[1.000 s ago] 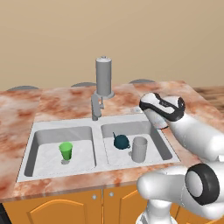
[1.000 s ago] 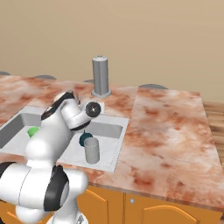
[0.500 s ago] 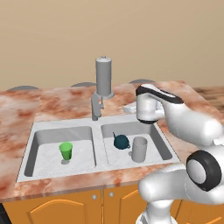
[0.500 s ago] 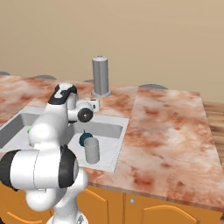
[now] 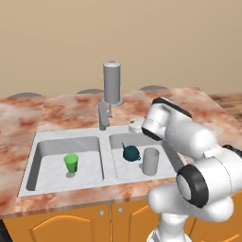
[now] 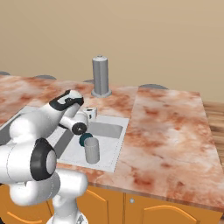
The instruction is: Pick the glass cup and teapot and place them in the sink. Then turn on the water.
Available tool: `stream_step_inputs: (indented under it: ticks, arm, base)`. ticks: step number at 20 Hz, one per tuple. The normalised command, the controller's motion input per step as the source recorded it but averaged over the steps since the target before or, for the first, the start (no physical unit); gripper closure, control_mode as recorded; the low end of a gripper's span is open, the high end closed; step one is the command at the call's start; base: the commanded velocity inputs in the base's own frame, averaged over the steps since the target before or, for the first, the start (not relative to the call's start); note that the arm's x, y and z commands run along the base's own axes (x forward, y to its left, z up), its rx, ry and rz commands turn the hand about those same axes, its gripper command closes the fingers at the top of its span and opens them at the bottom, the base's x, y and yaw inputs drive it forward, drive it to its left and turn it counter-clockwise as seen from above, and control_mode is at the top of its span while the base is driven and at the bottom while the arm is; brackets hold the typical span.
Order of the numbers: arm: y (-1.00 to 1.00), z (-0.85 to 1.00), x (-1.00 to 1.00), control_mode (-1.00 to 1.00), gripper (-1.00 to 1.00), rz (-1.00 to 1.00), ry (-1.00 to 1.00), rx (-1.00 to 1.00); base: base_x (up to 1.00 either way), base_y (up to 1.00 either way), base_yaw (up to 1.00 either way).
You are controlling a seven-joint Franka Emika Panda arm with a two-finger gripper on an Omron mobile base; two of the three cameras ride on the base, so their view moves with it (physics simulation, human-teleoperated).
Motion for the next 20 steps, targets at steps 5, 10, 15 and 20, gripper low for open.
stream_step_inputs:
  ticks: [5,10,15,20]
  arm:
    - [0.0,0.02,0.06,-1.0,-1.0,0.04,-0.03,0.0]
    - [0.0,0.03,0.12,-1.0,-1.0,0.08,0.0,0.0]
    - [0.0,0.07,0.19,-1.0,-1.0,0.13,0.0,0.0]
    - [0.0,0.06,0.18,-1.0,-1.0,0.12,0.0,0.0]
  base:
    - [0.0,0.0,0.0]
    - [0.0,0.0,0.0]
    - [0.0,0.0,0.0]
    - [0.0,0.0,0.0]
